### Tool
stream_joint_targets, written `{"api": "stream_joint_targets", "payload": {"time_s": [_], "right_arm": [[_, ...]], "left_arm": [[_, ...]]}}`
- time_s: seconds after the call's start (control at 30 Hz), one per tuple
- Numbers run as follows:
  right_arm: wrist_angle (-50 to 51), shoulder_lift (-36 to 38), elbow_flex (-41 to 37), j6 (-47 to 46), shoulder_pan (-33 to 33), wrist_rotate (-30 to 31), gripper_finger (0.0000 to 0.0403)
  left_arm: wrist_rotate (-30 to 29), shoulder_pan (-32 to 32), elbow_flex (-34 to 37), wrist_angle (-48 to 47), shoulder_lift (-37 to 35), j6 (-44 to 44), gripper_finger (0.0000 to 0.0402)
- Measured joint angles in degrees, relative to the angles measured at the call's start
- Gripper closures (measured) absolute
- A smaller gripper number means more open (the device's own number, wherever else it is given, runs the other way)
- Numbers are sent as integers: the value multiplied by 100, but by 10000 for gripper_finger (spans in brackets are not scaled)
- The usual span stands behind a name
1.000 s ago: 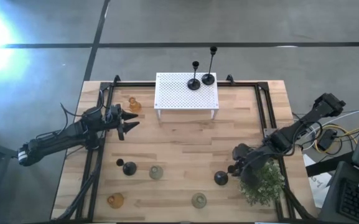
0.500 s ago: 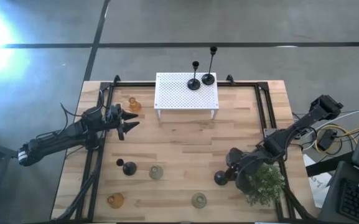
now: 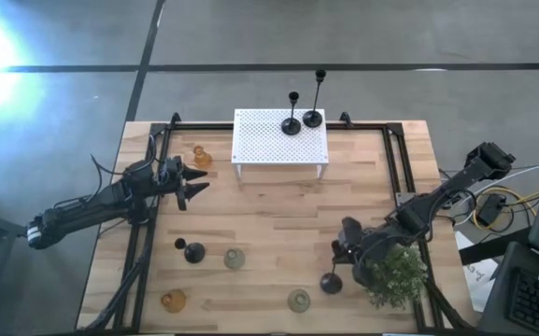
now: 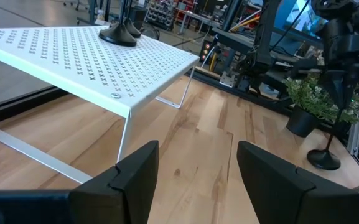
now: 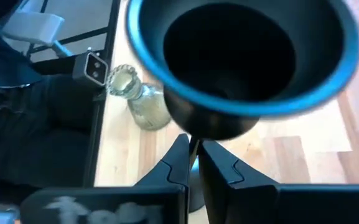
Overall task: Pick & Place candle stick holders
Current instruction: Put the black candle holder on the shelf
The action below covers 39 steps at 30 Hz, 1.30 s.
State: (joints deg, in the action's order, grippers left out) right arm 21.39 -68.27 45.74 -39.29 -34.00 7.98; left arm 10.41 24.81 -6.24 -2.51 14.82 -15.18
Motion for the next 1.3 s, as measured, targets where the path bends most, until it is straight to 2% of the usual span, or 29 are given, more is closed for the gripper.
{"api": "stream_joint_targets", "payload": {"time_s": [0.27,0.47,0.73,0.87,1.03,1.3], "right_arm": [[54,59,16,269,13,278,392],[109,183,205,677,53,572,393],[718,317,617,1098,484,593,394],[1122,317,934,1420,736,571,394],[1453,317,1402,1916,1058,514,394],[1520,314,2149,2755,1712,-173,394]], "left_arm": [[-2,-1,0,-10,1,-101,179],[1,0,0,-3,0,-936,179],[-3,-1,0,156,-6,-1031,179],[-190,1,0,298,3,-1027,179],[211,-2,-4,536,5,-879,179],[1102,-107,-21,2056,211,-824,179]]}}
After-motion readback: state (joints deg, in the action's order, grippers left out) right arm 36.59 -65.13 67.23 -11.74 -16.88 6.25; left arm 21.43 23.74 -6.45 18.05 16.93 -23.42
